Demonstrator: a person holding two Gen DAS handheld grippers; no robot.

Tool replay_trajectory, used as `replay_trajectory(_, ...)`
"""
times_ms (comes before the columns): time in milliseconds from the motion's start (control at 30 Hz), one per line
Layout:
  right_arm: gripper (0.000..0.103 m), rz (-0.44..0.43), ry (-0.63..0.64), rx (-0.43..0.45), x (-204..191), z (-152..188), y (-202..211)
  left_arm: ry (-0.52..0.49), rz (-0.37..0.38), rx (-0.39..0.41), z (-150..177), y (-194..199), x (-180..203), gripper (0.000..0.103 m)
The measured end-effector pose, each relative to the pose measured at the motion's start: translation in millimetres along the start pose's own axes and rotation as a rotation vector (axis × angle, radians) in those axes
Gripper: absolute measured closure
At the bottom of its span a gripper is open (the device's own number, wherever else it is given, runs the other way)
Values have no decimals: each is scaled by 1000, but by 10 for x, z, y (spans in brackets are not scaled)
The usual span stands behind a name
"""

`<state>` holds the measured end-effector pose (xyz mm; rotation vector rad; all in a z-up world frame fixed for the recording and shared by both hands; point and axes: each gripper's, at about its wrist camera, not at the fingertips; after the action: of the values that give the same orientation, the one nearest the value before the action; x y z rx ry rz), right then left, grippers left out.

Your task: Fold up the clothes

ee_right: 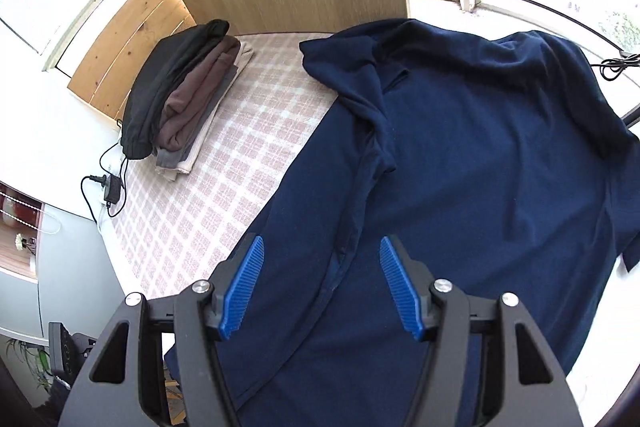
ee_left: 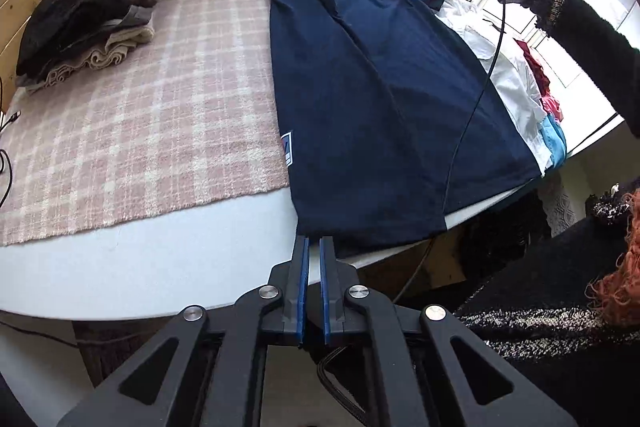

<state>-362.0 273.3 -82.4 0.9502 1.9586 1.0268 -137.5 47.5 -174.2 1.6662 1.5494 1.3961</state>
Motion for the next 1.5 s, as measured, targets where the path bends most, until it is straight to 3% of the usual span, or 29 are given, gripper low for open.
replay_trajectory(67, 54, 40, 6, 2, 15, -86, 41, -49, 66, -14, -251, -215, 277, 87)
replay_trajectory(233, 55, 130, 109, -20, -228, -504, -51, -106, 148, -42, -630, -373, 525, 88)
replay_trajectory(333, 47, 206, 203, -7, -423, -800, -283, -87, 161, -16, -806, -256, 334, 87)
replay_trajectory(400, 46, 243, 243, -7, -506, -1002, -529, -54, 167, -9, -844, -163, 128, 87)
replay_trajectory(700, 47, 423, 339, -154, -467, -1608, -2006, 32, 186, -92, -865, -306, -448, 87)
replay_trajectory(733, 53, 436, 325, -166, -407, -1635, -2056, 34, 189, -103, -867, -345, -475, 87)
replay_trajectory(767, 67, 436, 302, -169, -335, -1657, -2070, 31, 195, -113, -870, -376, -485, 87)
replay_trajectory(800, 98, 394, 251, -144, -230, -1666, -1973, 27, 201, -123, -873, -403, -486, 87)
replay_trajectory(900, 98, 273, 106, -70, 88, -1687, -1674, 13, 216, -140, -884, -461, -457, 87)
replay_trajectory(1000, 98, 232, 11, 16, 478, -1655, -1261, 3, 225, -161, -888, -514, -413, 87)
replay_trajectory(1033, 97, 233, -51, 32, 665, -1627, -1170, -1, 224, -166, -883, -528, -394, 87)
replay_trajectory(1133, 63, 336, -232, -24, 1163, -1487, -1021, -1, 211, -173, -870, -563, -352, 87)
replay_trajectory(1233, 62, 411, -230, -7, 1250, -1376, -854, 27, 187, -173, -854, -586, -345, 87)
replay_trajectory(1367, 61, 398, 35, 31, 877, -1546, -867, 77, 146, -166, -814, -617, -316, 83)
replay_trajectory(1400, 58, 389, 113, 40, 762, -1605, -883, 90, 134, -163, -799, -622, -299, 83)
replay_trajectory(1433, 46, 388, 188, 42, 651, -1666, -913, 103, 121, -159, -783, -627, -283, 83)
replay_trajectory(1500, 40, 412, 314, 8, 477, -1781, -1074, 129, 97, -153, -752, -638, -249, 83)
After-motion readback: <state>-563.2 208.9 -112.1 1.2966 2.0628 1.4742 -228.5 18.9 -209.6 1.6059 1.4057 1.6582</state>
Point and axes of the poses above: each gripper's, at about its wrist camera, not at the fingertips, and y roughly against the way its jaws point, x to its right, z to its underside, and after that the axes turned 13 degrees about y, right-handed
